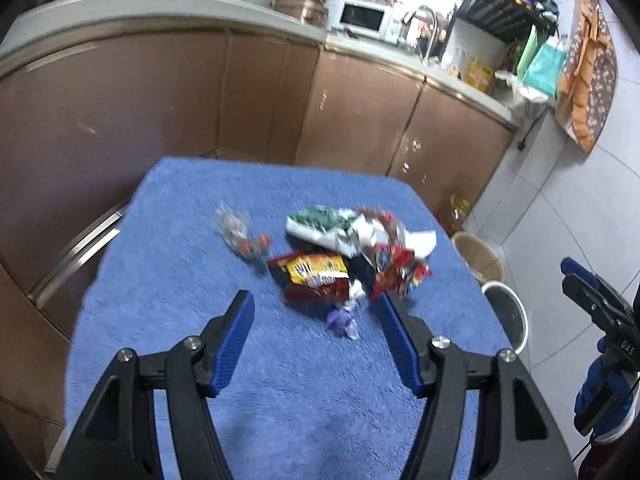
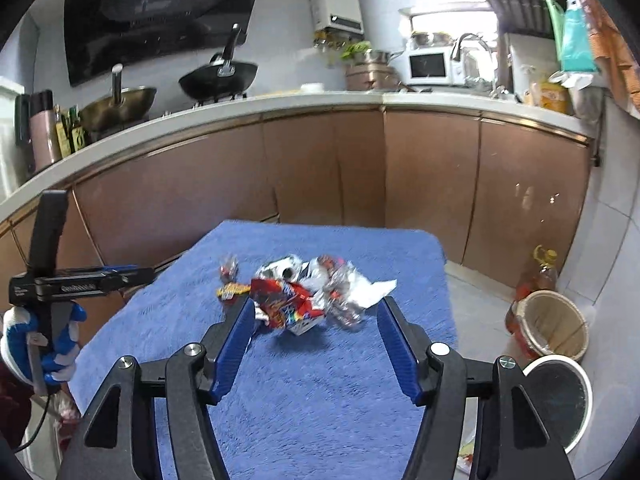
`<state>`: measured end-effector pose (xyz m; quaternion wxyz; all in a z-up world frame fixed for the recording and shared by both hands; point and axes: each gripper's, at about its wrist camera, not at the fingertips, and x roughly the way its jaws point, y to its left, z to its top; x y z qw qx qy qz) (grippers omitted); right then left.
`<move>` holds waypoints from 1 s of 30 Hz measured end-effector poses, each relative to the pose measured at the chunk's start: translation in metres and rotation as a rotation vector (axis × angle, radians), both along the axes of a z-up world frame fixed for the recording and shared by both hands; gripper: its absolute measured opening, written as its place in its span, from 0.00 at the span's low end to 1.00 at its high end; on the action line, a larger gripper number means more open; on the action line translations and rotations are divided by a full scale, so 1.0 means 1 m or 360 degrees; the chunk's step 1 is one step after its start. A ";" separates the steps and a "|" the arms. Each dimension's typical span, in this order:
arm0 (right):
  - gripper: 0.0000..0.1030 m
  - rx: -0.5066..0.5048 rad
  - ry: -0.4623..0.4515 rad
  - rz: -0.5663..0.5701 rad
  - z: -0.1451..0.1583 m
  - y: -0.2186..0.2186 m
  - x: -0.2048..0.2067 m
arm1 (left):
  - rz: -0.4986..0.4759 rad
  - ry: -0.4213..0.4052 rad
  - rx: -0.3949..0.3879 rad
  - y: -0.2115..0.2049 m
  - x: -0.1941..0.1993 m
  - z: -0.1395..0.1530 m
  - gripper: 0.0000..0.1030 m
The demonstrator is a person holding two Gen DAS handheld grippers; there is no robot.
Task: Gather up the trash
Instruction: 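Move both tools back over the trash pile on the table, then grasp the brown snack bag with the left tool while the right tool grasps the red chip bag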
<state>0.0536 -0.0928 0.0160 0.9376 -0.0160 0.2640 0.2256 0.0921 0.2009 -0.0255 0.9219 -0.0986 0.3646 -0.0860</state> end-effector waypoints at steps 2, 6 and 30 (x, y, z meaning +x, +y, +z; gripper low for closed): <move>0.61 -0.0006 0.0032 0.0023 -0.008 0.004 0.007 | -0.0036 0.0046 -0.0027 -0.007 0.013 -0.015 0.61; 0.62 -0.0015 0.0107 0.0073 -0.026 0.010 0.025 | -0.0058 0.0125 -0.0080 -0.014 0.036 -0.037 0.61; 0.73 -0.0176 0.0180 0.0386 -0.084 0.076 0.113 | 0.0314 0.0541 -0.1095 0.032 0.104 -0.127 0.62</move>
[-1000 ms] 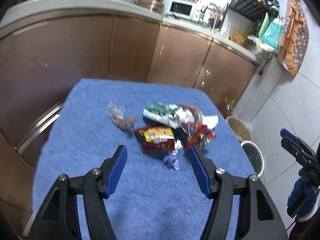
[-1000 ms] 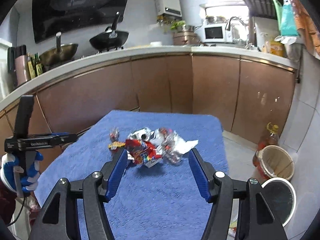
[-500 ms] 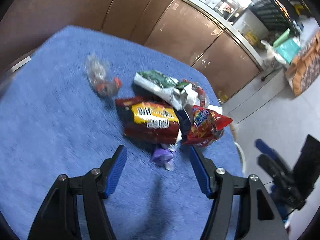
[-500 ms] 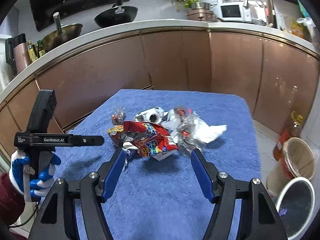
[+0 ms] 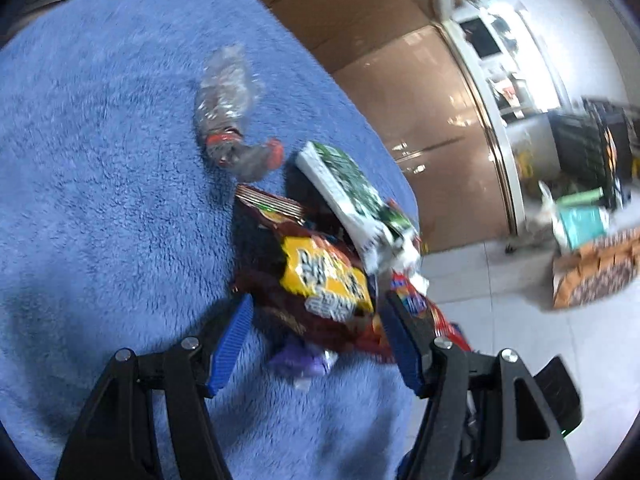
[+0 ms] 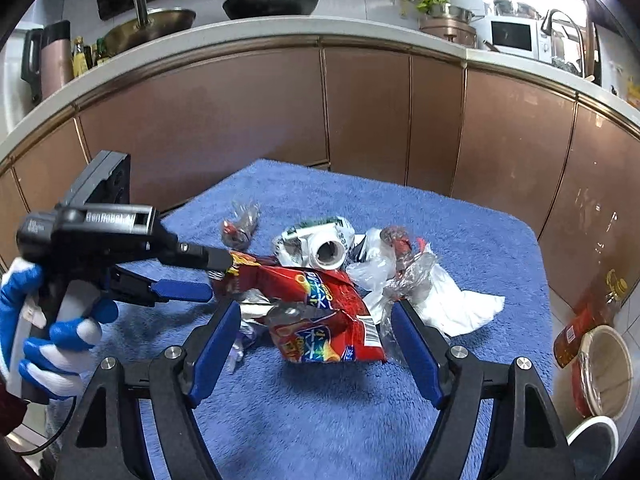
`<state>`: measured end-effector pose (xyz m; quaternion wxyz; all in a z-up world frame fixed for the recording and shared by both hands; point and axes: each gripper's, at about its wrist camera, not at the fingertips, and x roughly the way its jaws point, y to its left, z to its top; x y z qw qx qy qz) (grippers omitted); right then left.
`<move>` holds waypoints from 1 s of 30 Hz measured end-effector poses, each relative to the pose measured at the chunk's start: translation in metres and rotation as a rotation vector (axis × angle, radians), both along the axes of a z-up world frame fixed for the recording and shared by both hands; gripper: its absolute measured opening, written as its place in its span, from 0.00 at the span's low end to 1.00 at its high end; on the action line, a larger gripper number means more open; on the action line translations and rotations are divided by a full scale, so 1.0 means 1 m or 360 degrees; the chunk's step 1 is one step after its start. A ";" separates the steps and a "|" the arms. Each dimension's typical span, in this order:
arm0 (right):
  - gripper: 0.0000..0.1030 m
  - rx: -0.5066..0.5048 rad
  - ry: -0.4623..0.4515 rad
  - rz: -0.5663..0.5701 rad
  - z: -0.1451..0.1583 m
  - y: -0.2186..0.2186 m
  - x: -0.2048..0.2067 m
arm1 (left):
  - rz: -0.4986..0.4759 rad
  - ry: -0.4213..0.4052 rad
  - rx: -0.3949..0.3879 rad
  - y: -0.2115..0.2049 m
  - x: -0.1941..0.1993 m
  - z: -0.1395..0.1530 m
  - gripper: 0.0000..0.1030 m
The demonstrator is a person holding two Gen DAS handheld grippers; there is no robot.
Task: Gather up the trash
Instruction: 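Grasp the brown snack bag with the left tool while the right tool grasps the red chip bag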
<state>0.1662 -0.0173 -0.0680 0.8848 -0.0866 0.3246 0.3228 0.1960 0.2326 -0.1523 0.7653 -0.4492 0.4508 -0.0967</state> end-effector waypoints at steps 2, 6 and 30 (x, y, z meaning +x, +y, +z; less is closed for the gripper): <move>0.73 0.0001 0.0030 0.0001 -0.006 0.000 0.006 | 0.0051 0.0046 -0.0043 0.002 0.006 -0.009 0.62; 0.61 0.0035 0.0092 0.0006 -0.014 -0.002 0.015 | 0.0111 0.0068 -0.0124 0.004 0.013 -0.021 0.62; 0.11 0.0149 0.0103 -0.0026 0.001 -0.031 -0.013 | 0.0098 -0.0154 -0.0359 0.042 -0.052 -0.012 0.13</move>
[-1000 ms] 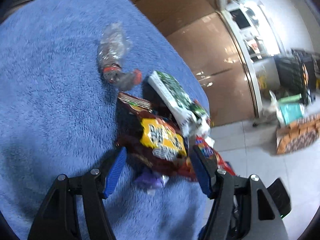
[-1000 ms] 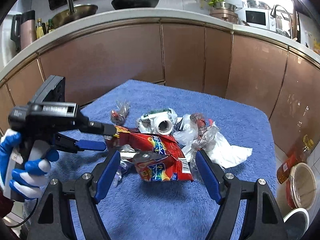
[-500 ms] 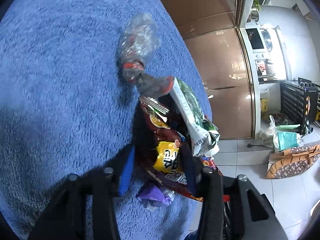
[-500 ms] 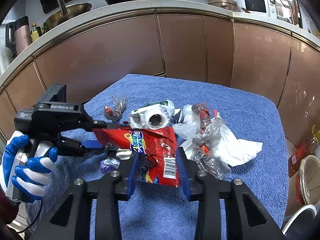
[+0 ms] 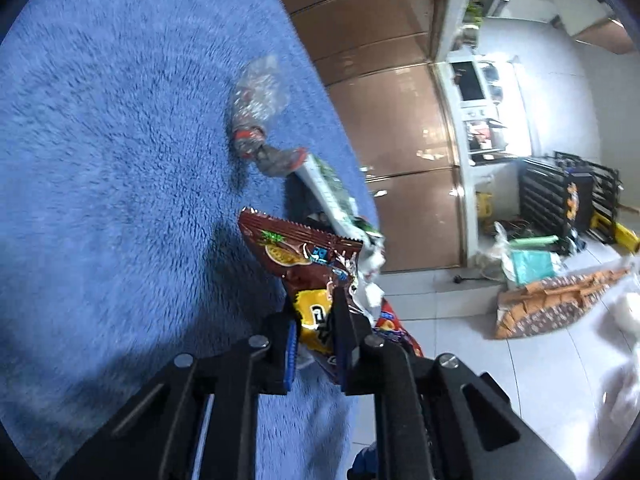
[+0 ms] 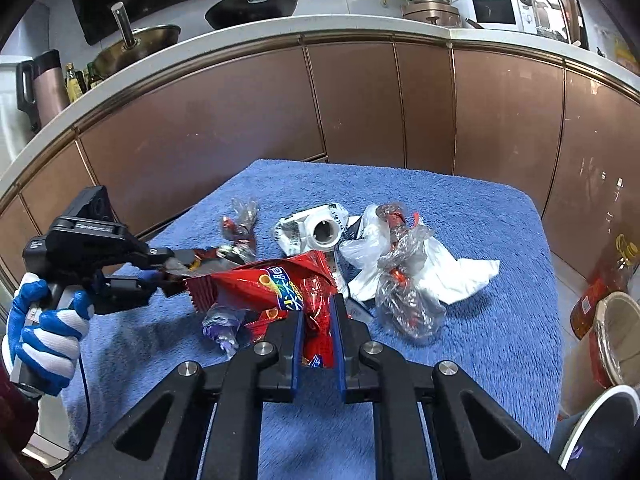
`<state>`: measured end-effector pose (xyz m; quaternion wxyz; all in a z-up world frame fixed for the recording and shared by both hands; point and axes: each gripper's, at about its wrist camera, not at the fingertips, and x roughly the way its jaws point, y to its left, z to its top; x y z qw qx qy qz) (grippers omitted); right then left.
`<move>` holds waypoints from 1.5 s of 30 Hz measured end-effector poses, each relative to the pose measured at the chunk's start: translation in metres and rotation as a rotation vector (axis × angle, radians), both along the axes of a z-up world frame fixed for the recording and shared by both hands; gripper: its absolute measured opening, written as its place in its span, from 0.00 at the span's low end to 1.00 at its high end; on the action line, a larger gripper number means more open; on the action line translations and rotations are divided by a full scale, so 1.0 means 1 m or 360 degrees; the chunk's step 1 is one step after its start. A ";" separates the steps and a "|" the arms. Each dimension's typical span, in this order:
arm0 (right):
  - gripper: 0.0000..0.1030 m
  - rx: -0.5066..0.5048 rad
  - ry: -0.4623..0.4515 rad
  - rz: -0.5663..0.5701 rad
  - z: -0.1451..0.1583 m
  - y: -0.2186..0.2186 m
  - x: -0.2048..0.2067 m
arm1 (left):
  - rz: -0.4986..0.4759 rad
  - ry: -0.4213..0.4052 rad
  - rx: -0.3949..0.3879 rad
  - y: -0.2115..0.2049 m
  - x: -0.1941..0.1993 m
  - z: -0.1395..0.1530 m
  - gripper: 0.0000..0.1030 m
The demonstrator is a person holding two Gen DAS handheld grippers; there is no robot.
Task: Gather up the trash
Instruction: 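Grasp the brown snack bag with the left tool while the right tool grasps the red chip bag, then carry both snack bags to the black bin and open both tools to drop them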
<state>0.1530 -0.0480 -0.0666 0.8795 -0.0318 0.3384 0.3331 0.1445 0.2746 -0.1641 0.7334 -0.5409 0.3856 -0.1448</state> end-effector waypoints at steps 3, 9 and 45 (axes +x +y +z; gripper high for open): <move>0.11 0.0027 -0.0015 -0.0008 0.007 -0.005 -0.010 | -0.0052 -0.0117 0.0023 0.006 -0.016 0.017 0.13; 0.11 0.0050 -0.0047 -0.0030 0.019 -0.015 -0.030 | -0.0130 -0.0288 0.0169 0.009 -0.044 0.053 0.13; 0.11 0.0383 -0.0220 -0.0663 0.056 -0.199 -0.104 | -0.0809 -0.0674 0.0640 -0.195 -0.046 0.171 0.13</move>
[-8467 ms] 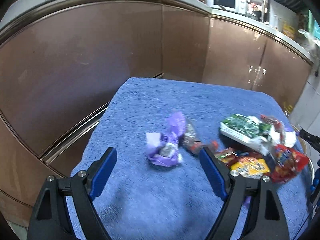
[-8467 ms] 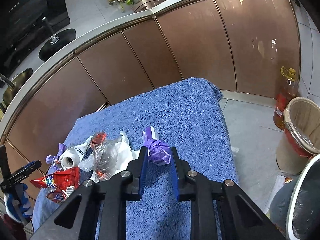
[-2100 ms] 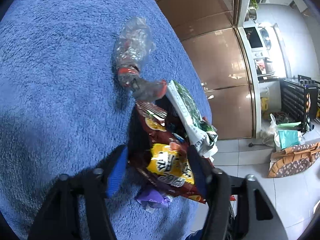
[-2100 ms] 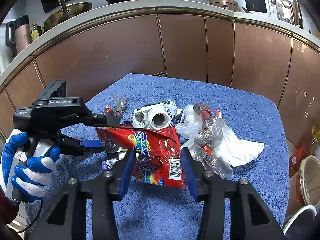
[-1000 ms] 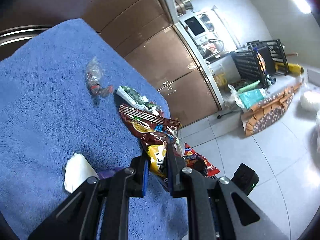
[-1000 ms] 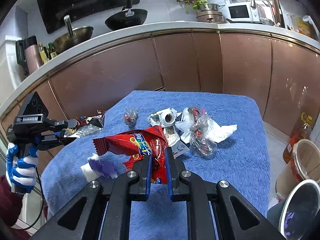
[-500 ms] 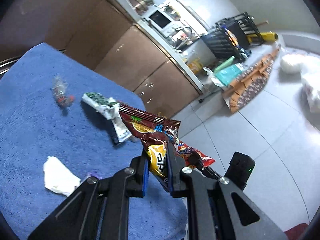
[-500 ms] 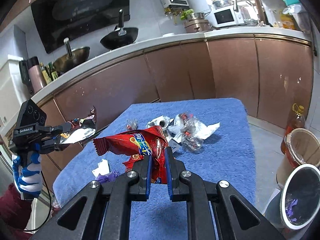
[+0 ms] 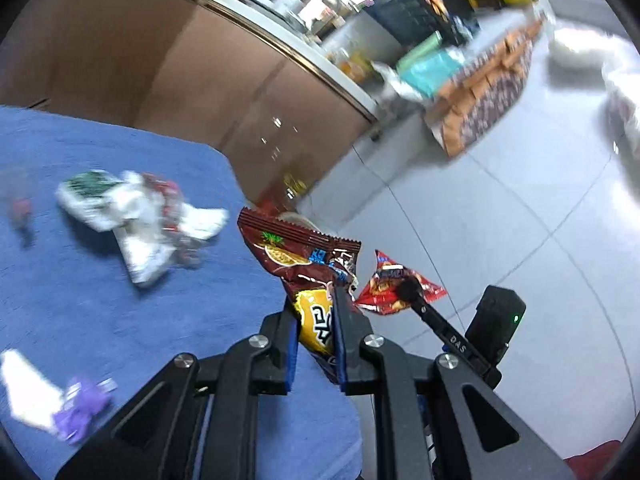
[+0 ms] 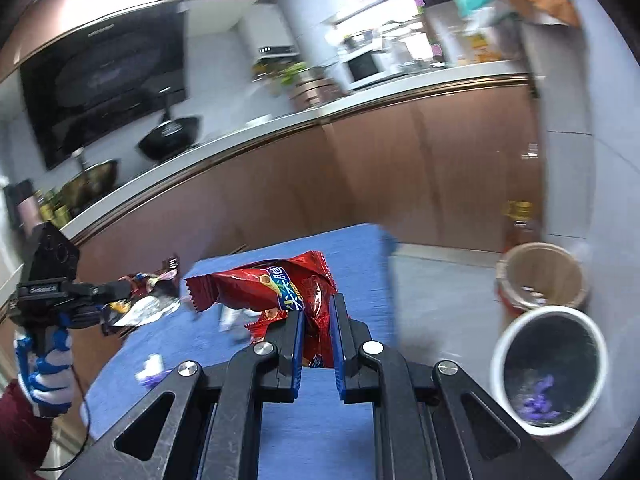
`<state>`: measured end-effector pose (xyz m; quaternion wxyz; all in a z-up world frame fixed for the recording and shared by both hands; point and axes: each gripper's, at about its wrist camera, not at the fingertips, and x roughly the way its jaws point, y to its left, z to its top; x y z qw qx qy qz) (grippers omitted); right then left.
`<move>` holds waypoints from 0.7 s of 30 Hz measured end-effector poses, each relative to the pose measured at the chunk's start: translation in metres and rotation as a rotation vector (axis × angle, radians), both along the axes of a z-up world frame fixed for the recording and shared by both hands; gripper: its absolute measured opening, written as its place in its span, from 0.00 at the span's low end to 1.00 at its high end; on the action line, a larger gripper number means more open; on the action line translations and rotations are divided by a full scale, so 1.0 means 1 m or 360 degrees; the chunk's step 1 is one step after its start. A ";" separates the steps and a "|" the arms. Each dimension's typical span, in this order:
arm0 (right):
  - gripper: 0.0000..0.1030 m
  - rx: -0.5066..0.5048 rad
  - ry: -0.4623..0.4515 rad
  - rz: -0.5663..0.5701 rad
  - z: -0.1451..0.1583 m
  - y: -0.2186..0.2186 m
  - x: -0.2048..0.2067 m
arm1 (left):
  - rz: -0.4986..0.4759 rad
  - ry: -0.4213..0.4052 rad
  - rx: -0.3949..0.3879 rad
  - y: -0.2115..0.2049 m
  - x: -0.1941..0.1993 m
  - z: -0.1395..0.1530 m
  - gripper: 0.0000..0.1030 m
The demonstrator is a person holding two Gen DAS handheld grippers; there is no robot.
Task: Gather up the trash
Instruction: 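Carry both snack bags to the black bin and open both tools to drop them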
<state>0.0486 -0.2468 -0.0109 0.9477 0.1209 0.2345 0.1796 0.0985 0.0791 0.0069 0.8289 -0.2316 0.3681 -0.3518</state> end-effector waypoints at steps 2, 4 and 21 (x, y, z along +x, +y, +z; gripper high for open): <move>0.11 -0.0015 0.0018 -0.0126 -0.005 -0.024 0.001 | -0.0090 0.0011 0.0051 -0.037 0.016 -0.001 0.13; 0.11 -0.0036 0.0042 -0.0234 -0.010 -0.045 0.003 | -0.0174 0.0023 0.0103 -0.075 0.032 -0.003 0.13; 0.14 -0.0271 0.0413 -0.0883 -0.099 -0.177 0.051 | -0.0548 0.0221 0.0618 -0.376 0.161 -0.097 0.15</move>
